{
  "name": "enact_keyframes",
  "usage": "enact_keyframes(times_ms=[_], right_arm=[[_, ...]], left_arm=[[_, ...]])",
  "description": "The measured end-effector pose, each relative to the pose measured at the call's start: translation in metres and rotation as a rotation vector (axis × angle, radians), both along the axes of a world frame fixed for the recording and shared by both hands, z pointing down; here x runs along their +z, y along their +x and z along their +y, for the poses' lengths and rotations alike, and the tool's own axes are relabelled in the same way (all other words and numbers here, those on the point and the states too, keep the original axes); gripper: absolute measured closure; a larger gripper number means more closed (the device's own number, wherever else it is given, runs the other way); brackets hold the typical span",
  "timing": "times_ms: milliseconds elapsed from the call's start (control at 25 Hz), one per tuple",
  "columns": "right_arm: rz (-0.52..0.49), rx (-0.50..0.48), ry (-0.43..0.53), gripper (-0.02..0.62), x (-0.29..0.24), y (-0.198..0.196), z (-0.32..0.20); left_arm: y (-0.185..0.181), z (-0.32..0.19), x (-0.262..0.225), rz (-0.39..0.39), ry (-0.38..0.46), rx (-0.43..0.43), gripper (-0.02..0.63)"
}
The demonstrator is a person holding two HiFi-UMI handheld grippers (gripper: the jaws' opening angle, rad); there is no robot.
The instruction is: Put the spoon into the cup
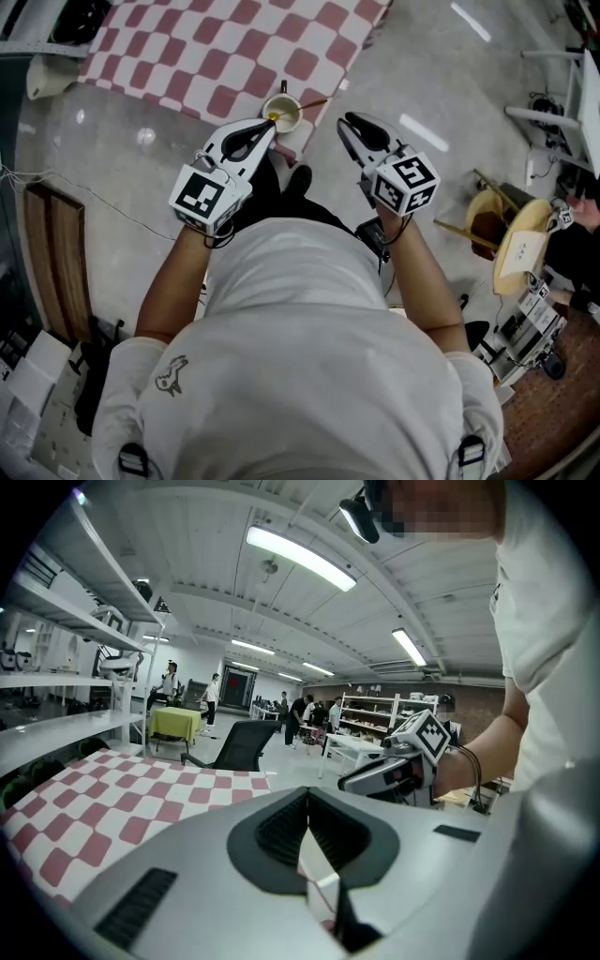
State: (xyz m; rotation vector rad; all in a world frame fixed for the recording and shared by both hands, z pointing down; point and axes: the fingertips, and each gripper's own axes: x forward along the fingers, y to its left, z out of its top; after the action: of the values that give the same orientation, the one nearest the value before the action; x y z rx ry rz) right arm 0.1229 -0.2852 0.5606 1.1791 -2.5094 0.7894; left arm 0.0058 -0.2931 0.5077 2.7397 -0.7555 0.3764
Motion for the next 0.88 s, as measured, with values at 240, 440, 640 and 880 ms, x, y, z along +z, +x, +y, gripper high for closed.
enact_keyframes(times_ms=[240, 440, 640, 880], right_arm=[[-0.007, -0.024, 0.106, 0.549, -0.041, 0.002, 0.011], [-0.008, -0.042, 0.205, 0.557, -0.078, 0.002, 0.023], [-0.009, -0.064, 0.289, 0.558, -0.113, -0.001, 0.036], [-0.014, -0.081, 0.365, 0.558, -0.14, -0.01, 0.055]], left_arm=[[0.005, 0.01, -0.03, 0.03, 0.078, -0.021, 0.592], [0.009, 0.019, -0.058, 0.052, 0.135, -0.033, 0.592], [0.011, 0.034, -0.084, 0.049, 0.205, -0.023, 0.592], [0.005, 0.048, -0.106, 0.105, 0.218, -0.044, 0.592]])
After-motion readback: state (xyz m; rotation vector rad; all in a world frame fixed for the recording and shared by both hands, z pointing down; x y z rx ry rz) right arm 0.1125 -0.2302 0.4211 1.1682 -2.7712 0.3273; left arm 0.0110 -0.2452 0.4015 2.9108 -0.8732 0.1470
